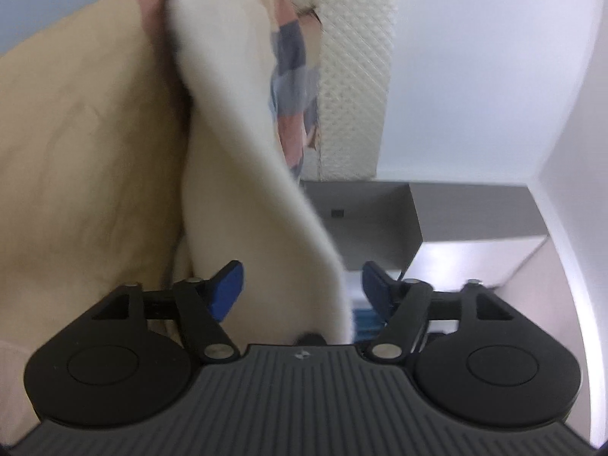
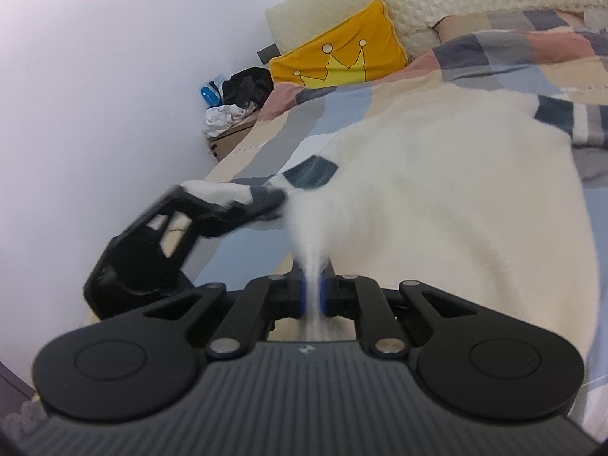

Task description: Fold large clothes

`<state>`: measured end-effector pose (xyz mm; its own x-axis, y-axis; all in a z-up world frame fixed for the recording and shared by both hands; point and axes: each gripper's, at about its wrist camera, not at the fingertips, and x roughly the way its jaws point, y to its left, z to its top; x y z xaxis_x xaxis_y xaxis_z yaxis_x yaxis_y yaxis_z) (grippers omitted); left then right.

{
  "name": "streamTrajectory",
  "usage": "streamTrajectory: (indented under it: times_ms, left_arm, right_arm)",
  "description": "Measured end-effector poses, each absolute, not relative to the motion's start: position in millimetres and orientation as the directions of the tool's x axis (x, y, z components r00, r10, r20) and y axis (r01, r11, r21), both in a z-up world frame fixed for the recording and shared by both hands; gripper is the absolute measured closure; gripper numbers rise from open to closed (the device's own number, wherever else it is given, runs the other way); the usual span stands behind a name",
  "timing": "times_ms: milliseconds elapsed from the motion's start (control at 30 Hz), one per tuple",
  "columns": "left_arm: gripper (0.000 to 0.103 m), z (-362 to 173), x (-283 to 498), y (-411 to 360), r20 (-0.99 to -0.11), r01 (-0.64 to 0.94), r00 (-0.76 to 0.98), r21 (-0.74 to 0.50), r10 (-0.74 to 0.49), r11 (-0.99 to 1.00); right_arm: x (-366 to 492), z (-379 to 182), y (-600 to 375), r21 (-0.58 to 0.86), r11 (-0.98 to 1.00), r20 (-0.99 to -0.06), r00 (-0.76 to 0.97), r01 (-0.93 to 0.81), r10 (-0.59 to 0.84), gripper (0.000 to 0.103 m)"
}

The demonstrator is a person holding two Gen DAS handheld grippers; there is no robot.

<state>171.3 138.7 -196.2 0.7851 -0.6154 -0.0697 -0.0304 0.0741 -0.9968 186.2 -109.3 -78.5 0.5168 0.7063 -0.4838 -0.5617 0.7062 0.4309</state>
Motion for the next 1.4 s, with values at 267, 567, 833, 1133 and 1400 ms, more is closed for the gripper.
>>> streamTrajectory:
  times_ms: [267,567,833,1133,1400]
  left_arm:
    - [0.051,-198,184,126,-0.254,-0.138,0.723,-0.964,-0.643,0.226]
    - [0.088,-159,165,161,-0.453,-0.209,0.680,-0.874,-0.577,0.439]
    - [0.090,-162,166,200,-0.755,-0.467,0.525,-0.641,-0.393,0.609]
    - [0.092,-205,182,209,-0.847,-0.554,0.421,-0.523,-0.325,0.648]
    - [0.057,-177,186,193,-0.877,-0.509,0.401,-0.454,-0.265,0.731]
  right_arm:
    - [167,-85,-83,0.325,0.698,-0.526,0.491,-0.638,0.694,0.092]
    - [152,-89,-51,0.273,0.628,-0.555,0.413,-0.729,0.722,0.092]
    - [163,-123,0,0.331,0.585,-0.620,0.297,-0.741,0.727,0.092]
    - [178,-162,-15,0.471,0.636,-0.666,0.227,-0.611,0.711,0.090]
    - [166,-134,-60,0.452,0.662,-0.629,0.312,-0.598,0.712,0.073]
